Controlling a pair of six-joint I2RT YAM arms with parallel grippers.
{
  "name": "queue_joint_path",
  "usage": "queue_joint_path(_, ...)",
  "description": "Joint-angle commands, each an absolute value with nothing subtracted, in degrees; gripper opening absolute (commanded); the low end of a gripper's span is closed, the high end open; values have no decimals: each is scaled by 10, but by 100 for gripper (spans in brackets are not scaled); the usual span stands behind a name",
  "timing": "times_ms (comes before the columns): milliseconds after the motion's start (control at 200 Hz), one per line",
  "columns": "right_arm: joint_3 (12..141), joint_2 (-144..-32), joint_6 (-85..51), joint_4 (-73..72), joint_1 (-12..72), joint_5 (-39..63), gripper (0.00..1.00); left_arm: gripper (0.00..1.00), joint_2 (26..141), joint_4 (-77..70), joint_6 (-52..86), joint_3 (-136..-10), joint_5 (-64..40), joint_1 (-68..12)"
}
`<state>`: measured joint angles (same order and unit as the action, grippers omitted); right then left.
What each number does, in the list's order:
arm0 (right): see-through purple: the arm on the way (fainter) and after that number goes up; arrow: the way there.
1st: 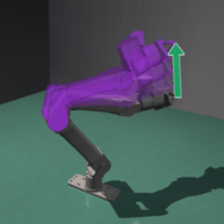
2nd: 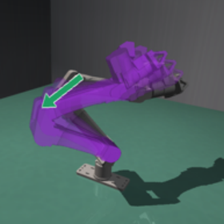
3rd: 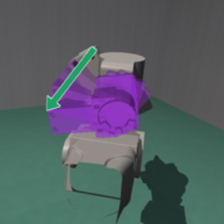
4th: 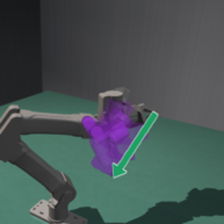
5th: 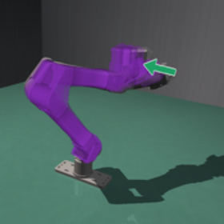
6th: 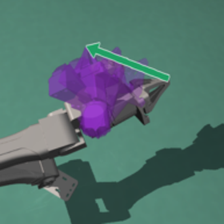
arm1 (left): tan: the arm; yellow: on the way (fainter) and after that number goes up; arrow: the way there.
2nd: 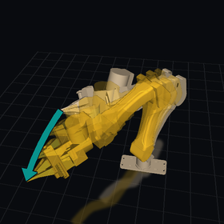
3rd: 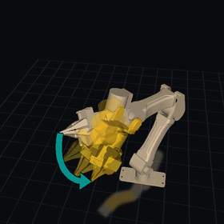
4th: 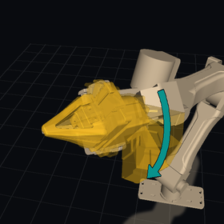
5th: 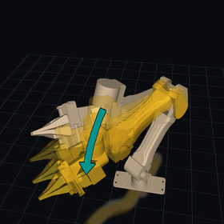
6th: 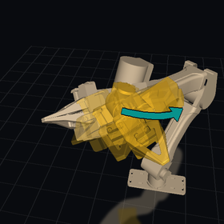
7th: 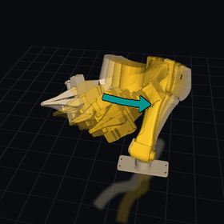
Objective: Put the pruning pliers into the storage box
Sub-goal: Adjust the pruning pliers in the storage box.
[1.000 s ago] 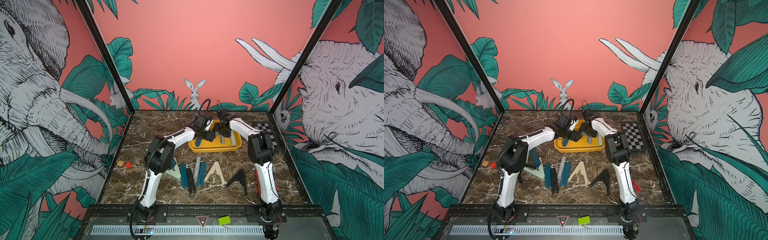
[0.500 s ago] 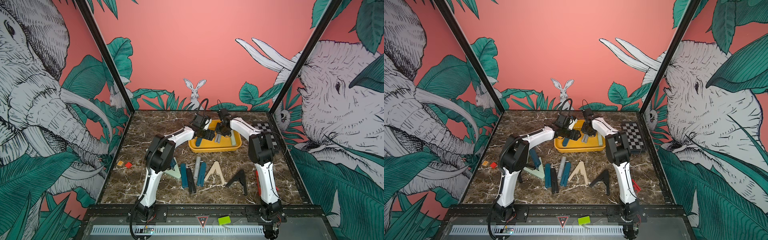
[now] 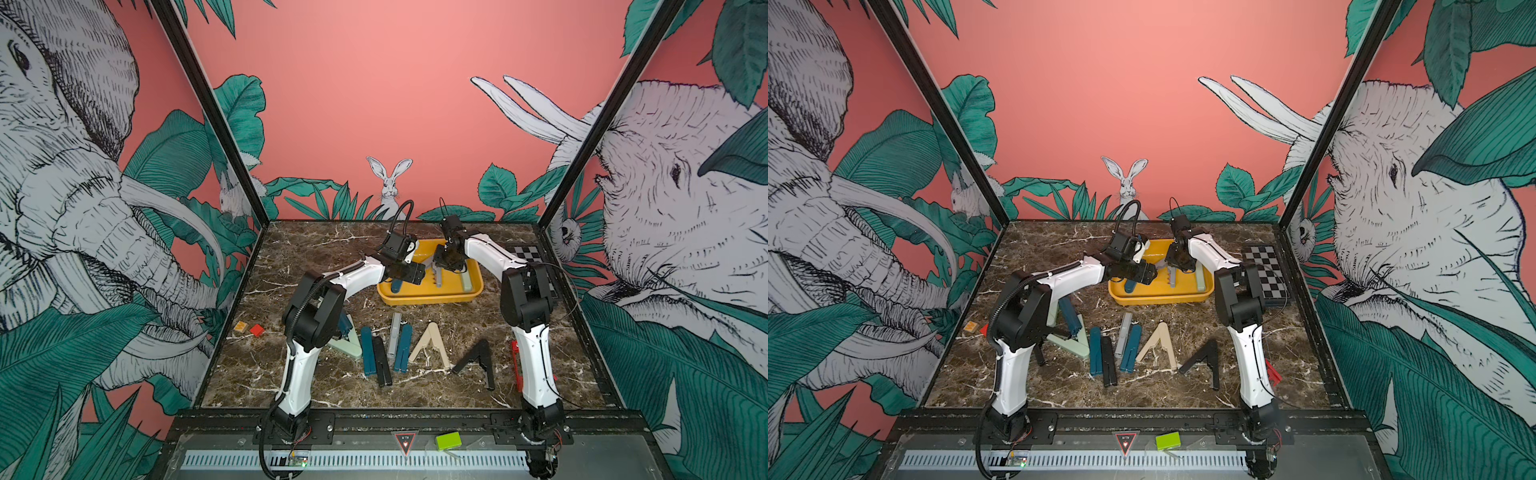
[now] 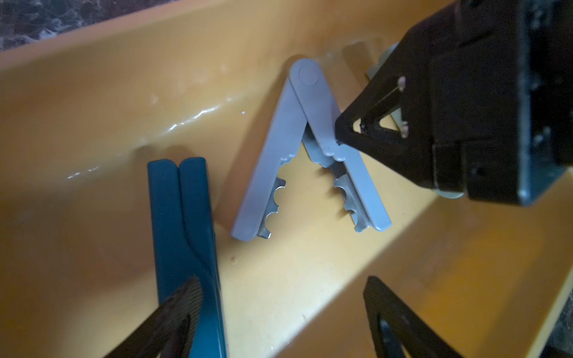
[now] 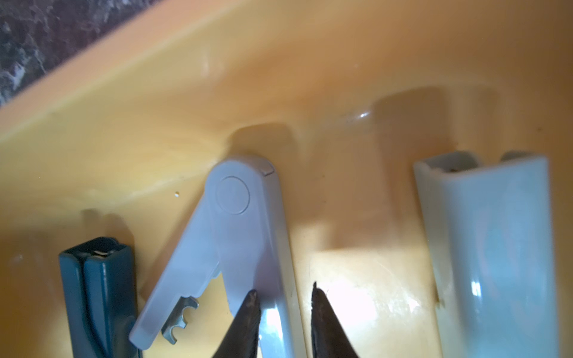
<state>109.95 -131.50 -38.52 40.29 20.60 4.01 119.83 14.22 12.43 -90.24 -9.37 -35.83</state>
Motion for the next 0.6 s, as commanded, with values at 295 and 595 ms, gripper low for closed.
queue_joint_path(295,1044,-1274,-357,385,204,42,56,85,1151,128,126,-886,-84,-355)
queue_joint_path(595,1085,-1326,-315,400,205,96,57,87,1062,110,125,-815,-34,-350)
